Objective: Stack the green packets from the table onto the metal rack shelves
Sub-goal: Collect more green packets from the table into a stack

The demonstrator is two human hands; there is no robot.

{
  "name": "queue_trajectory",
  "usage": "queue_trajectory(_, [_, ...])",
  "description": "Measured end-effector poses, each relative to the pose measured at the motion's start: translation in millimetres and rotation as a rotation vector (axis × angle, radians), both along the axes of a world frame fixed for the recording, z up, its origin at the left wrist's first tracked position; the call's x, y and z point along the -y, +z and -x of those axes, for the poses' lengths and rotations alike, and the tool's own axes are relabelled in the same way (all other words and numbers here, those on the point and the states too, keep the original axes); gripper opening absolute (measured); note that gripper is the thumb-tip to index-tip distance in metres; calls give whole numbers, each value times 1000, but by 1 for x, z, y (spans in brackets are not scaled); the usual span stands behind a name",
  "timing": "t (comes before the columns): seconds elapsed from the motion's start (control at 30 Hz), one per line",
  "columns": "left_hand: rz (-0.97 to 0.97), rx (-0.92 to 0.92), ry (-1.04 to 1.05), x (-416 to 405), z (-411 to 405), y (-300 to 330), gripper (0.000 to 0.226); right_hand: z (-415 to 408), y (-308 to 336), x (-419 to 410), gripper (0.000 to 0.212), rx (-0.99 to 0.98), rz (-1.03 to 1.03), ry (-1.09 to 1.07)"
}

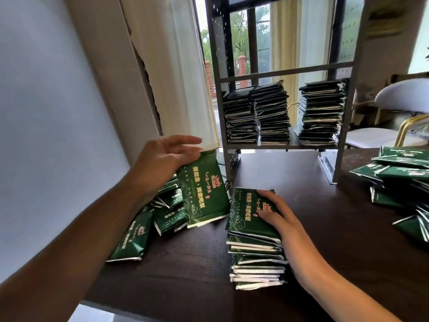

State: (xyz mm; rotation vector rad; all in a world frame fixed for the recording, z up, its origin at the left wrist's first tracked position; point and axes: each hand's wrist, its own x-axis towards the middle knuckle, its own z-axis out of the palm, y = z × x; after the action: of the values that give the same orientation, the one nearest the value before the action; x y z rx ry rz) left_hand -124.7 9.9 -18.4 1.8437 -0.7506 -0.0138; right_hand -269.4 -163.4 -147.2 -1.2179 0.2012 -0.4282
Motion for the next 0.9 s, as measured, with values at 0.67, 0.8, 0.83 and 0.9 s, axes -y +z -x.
queue_trajectory(0.67, [-318,-383,-226,78,-8,-7,19,-13,2,4,32,-34,-191,63])
queue_trajectory(0.8, [-270,-317,-135,81,3,-27,23,0,-1,7,25,21,-69,167])
queue_trajectory(0.83, [-221,-303,-106,79,5,-32,23,0,5,4,22,40,-34,166])
queue_trajectory(0.9, [-155,-267,-63,71,12,-38,28,-1,11,2,45,-20,82,87])
